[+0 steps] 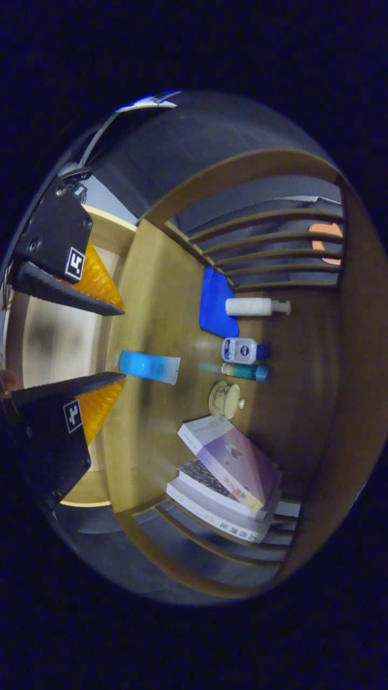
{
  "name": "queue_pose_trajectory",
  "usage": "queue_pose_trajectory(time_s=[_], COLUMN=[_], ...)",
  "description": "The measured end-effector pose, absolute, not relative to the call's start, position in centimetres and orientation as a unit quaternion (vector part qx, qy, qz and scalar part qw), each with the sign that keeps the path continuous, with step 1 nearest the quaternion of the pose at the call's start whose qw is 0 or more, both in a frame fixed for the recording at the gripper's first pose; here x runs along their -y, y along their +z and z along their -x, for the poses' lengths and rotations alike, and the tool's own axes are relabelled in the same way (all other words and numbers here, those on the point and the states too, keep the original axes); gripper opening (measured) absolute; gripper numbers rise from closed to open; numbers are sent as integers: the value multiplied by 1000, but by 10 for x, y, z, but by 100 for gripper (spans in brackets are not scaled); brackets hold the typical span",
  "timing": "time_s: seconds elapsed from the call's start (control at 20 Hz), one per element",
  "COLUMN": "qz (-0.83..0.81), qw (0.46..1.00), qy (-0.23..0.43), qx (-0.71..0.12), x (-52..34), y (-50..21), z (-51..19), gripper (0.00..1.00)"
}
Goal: Pull open the drawer, take out the items inside it, and place them on the countertop above the cabinet.
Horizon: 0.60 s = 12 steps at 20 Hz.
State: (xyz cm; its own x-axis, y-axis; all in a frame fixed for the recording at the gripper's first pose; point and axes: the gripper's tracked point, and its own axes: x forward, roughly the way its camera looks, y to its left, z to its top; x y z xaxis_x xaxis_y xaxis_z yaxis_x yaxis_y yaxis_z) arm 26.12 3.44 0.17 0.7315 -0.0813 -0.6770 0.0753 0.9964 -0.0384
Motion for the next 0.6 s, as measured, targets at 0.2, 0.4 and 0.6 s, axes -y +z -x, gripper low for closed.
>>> queue_pose_trajectory(time_s=[0.2,0.4,0.6], qz=[-14,-10,-13], qw=[947,965,978], qy=[-16,-13,-10], qx=[-320,-260,-208], x=[-43,-40,-45], y=[19,31,26], z=[-216,-175,-139], gripper=[82,84,100])
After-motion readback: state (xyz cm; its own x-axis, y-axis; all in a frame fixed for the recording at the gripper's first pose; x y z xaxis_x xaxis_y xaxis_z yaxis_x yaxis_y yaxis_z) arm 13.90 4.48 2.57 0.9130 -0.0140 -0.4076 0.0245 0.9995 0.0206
